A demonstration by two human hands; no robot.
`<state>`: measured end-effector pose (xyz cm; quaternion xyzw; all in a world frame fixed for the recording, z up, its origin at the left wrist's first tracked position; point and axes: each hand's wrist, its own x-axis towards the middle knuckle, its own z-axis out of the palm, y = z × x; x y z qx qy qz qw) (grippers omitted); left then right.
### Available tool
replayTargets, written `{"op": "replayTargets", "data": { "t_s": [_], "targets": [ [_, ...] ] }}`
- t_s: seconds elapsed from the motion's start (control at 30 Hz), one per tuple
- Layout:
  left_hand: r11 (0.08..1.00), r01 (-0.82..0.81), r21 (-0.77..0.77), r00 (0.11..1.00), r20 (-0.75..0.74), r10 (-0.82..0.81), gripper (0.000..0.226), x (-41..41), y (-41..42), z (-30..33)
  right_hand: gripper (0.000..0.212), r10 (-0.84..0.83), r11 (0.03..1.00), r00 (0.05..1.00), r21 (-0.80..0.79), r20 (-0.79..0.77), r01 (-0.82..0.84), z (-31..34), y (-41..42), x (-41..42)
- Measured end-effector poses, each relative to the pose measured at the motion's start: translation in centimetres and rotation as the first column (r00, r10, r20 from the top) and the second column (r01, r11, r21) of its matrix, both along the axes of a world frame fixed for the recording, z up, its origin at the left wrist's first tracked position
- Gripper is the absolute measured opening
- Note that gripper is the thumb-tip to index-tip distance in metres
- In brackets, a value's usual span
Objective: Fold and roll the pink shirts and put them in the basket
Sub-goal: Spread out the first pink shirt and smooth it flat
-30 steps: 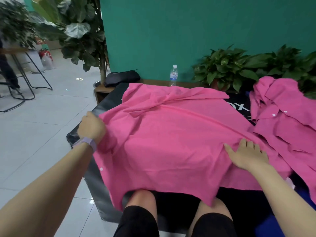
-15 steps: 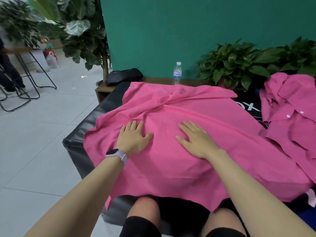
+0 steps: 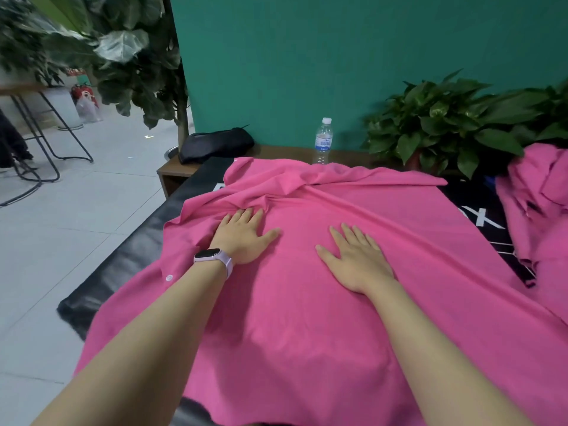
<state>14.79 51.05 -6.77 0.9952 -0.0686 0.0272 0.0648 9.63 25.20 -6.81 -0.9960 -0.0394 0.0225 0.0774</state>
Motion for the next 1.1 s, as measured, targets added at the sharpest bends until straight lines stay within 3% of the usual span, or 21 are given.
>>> {"op": "replayTargets", "data": {
  "t_s": [0.37,0.53,0.63,0.73,0.83,0.9,1.0,1.1],
  "targets": [
    [0.997,0.075,0.005,0.994,-0.076,-0.074,0.082,10.5,-0.3,0.3,0.082,-0.019,1.000,1.000,-0.021,0.005,0.019,-0.3,-1.0,9.3],
    [0.990,0.101,-0.094,0.992,0.080,-0.094,0.070,12.5,-0.7,-0.6,0.081,-0.005,1.000,1.000,-0.012,0.028,0.005,-0.3,-1.4,12.3],
    [0.981,0.139,-0.138,0.971,0.212,-0.107,0.052,12.1,-0.8,-0.1,0.079,-0.001,1.000,0.997,0.022,0.078,0.000,-0.4,-1.4,12.5],
    [0.991,0.131,0.029,0.906,0.401,-0.131,0.026,10.4,-1.4,0.8,0.070,-0.003,0.996,0.980,0.090,0.201,-0.016,-0.1,-1.1,11.4],
    [0.999,0.025,0.043,0.945,0.325,-0.037,0.018,8.0,-2.2,1.2,0.049,0.036,0.999,0.935,0.004,0.353,-0.040,0.6,-0.2,9.5],
    [0.999,-0.053,0.003,0.958,0.281,0.050,0.019,6.2,-2.3,1.0,0.042,0.036,0.999,0.949,-0.047,0.312,-0.022,1.1,0.4,8.0],
    [0.997,-0.063,0.035,0.969,0.243,0.052,0.030,2.7,-1.9,0.5,0.052,-0.027,0.998,0.989,-0.049,0.143,0.034,1.2,2.0,4.9],
    [0.998,0.037,-0.050,0.990,0.137,-0.030,0.038,-1.7,-1.1,0.2,0.060,-0.023,0.999,0.991,-0.036,0.133,0.028,0.9,4.7,0.8]
  ]
}}
